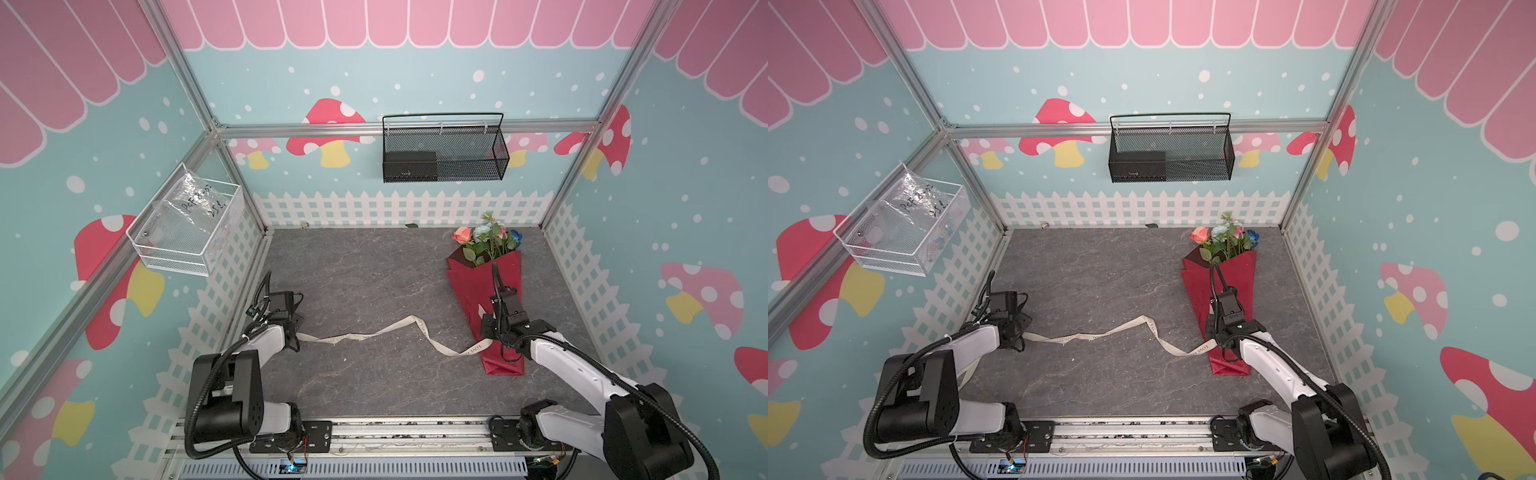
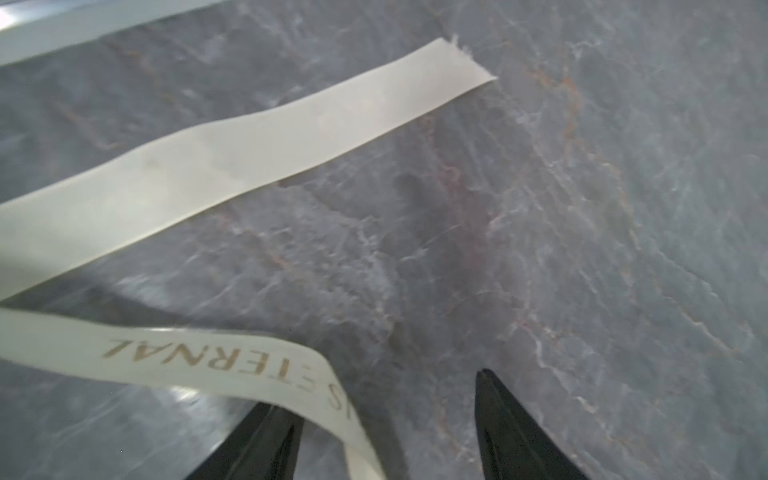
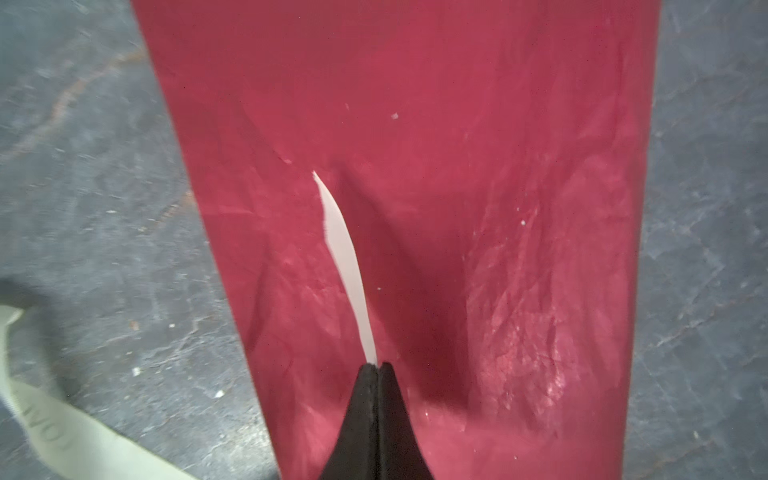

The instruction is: Tie the bouquet of fake flowers

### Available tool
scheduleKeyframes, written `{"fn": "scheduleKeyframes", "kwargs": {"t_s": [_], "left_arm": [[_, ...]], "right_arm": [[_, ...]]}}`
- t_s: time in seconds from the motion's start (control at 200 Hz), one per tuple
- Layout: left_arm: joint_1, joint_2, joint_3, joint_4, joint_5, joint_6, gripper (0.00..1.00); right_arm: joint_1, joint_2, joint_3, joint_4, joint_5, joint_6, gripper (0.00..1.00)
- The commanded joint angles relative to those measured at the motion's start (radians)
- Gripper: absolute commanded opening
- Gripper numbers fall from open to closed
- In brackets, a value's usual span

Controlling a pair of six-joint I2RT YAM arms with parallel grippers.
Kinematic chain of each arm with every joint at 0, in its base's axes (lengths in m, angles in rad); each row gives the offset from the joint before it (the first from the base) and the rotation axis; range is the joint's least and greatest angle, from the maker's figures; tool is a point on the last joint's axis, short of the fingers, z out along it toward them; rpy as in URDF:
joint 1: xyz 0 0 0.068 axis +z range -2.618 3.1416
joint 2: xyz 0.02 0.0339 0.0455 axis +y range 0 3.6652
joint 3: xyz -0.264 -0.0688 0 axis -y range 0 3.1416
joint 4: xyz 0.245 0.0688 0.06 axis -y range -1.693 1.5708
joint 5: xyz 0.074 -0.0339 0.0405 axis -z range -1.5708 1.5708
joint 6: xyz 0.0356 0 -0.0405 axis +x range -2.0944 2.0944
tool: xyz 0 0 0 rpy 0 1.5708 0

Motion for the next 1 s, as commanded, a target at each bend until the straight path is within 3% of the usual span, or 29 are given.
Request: {"fn": "scheduleKeyframes", "kwargs": {"t_s": [0.0,0.115,0.265,0.37,0.585,0.65,0.72,0.876,0.926,0.996], "left_arm": [[0.003,0.069,0.034,0.052,0.11,0.034,0.69],[0.004,0.119,0.077,0.05,0.104,0.06,0.7],[0.003,0.197,0.135,0.041,0.118,0.077,0.7],[0.004,0.2,0.139,0.04,0.139,0.062,0.71],[0.003,0.105,0.124,0.033,0.19,0.075,0.8],[0.004,0.072,0.123,0.021,0.21,0.076,0.83],[0.003,0.037,0.12,0.017,0.243,0.079,0.9],[-0.005,-0.058,0.115,-0.004,0.304,0.086,1.0],[-0.025,-0.094,0.115,-0.014,0.305,0.086,1.0],[-0.078,-0.141,0.12,-0.025,0.29,0.085,1.0]], "right_arm": [[0.026,-0.064,0.045,-0.081,-0.041,-0.054,0.0],[0.118,-0.104,0.061,-0.188,-0.011,-0.035,0.0],[0.259,-0.07,0.076,-0.238,-0.066,0.042,0.0],[0.293,-0.043,0.058,-0.236,-0.09,0.078,0.0],[0.313,-0.009,0.028,-0.16,-0.206,0.108,0.13],[0.313,0.004,0.032,-0.144,-0.218,0.106,0.21],[0.311,0.019,0.058,-0.15,-0.204,0.1,0.37],[0.293,0.046,0.201,-0.241,0.005,0.089,0.55],[0.265,0.055,0.248,-0.253,0.073,0.085,0.72],[0.19,0.066,0.277,-0.244,0.125,0.073,0.83]]}}
